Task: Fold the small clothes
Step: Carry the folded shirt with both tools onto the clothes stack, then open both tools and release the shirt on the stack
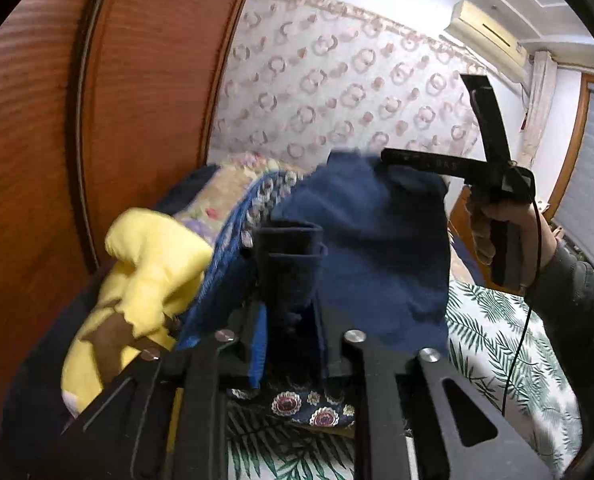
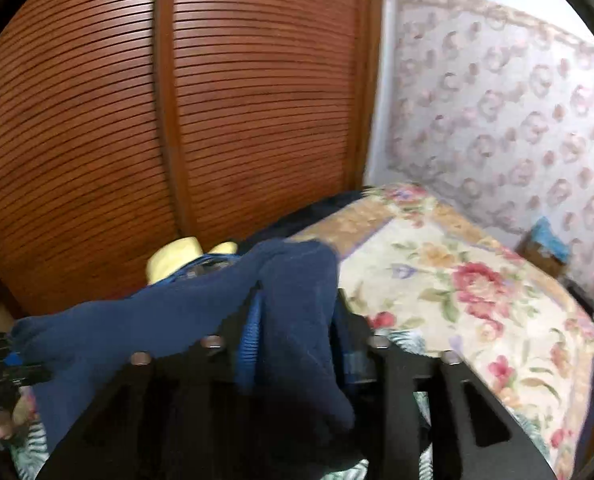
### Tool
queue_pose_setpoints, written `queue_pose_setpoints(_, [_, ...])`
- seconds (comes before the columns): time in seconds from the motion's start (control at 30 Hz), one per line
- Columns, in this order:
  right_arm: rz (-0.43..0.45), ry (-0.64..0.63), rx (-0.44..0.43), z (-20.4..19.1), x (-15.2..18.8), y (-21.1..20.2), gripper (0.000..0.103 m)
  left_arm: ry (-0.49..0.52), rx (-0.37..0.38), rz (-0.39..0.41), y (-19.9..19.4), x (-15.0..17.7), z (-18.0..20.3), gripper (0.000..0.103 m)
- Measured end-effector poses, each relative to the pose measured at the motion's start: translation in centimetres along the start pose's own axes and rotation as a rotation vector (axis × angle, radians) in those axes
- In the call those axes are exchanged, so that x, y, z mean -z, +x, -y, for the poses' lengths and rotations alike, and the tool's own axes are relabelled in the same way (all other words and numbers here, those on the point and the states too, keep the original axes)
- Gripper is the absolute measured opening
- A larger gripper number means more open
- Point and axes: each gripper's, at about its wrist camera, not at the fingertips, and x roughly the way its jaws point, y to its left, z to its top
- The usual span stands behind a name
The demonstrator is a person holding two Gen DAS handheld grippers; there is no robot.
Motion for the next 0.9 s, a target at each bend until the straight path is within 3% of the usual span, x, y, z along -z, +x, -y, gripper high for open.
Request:
queue_pose_setpoints(0.07, [0.051, 0.018, 0.056, 0.3, -0.1, -1.5, 0.056, 0.024, -0.018, 0.053, -0.9, -0.6, 0.4, 0.045])
queue_pose_setpoints(0.13, [0.103, 0.037, 0.075, 0.4, 0.0, -3.1, 0.058, 0.041, -0.012, 0.087, -1.4, -1.2, 0.8, 0.062])
queue_pose_setpoints(0.2, [0.125, 0.045, 0.035, 0.0, 0.4, -4.5, 0.058, 0.062, 0.003, 0.101, -1.3, -1.7, 1.3, 0.075])
queue_pose_setpoints(0.23, [0.112, 0.051, -0.016, -0.4, 0.6, -4.7, 0.058, 0.07, 0.014, 0.096, -0.9, -2.0, 1.6, 0.077])
queue_pose_setpoints(0.37, [0.047, 0.018, -0.102, -2.6, 2.6, -3.8, 0.058, 0.1, 0.033, 0.003, 2.1, -1.7, 2.7, 0.077])
queue_pose_setpoints(0.53, [0.016, 0.007, -0.056, -3.1, 3.9, -0.7, 0.058, 0.145, -0.01, -0.099, 5.5, 0.3, 3.1, 0.077])
queue_pose_setpoints(0.6, [0.0, 0.016, -0.031, -2.6, 4.1, 0.8, 0.058, 0.14, -0.01, -0.112, 5.9, 0.6, 3.0, 0.077])
queue_pose_setpoints(0.9, [0.001, 0.124, -0.094, 0.3, 4.3, 4.0, 0.059, 0.162, -0.032, -0.113, 5.8, 0.9, 3.4, 0.077])
